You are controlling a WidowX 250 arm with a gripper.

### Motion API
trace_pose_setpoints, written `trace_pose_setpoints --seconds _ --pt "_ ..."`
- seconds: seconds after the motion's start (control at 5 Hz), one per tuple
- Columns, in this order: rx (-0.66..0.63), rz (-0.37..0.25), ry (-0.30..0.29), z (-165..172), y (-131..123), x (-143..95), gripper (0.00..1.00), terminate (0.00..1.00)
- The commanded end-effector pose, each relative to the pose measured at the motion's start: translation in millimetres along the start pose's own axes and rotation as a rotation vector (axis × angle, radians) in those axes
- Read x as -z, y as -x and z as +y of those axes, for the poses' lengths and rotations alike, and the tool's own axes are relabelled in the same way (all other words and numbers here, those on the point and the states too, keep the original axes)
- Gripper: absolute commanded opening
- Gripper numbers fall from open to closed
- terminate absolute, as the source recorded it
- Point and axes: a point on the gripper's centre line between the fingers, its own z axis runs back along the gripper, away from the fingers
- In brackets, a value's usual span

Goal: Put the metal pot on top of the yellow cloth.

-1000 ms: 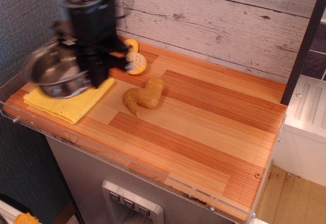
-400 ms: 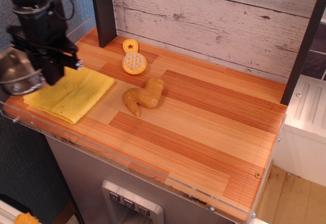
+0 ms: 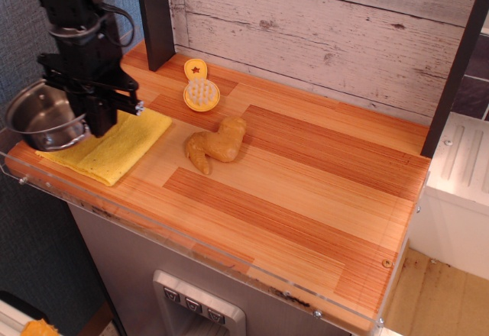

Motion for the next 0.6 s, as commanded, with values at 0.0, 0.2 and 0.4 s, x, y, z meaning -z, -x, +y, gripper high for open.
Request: trace_pose_setpoints --seconds 0.0,0.2,0.4 --pt "0.001 -0.022 -0.034 2.4 -12.4 1.4 0.00 0.00" --pt "0.004 -0.013 -0.044 -0.1 -18.1 4.8 0.00 0.00" --pt "0.000 -0.022 -0.022 -5.3 -19.3 8.3 1.00 0.00"
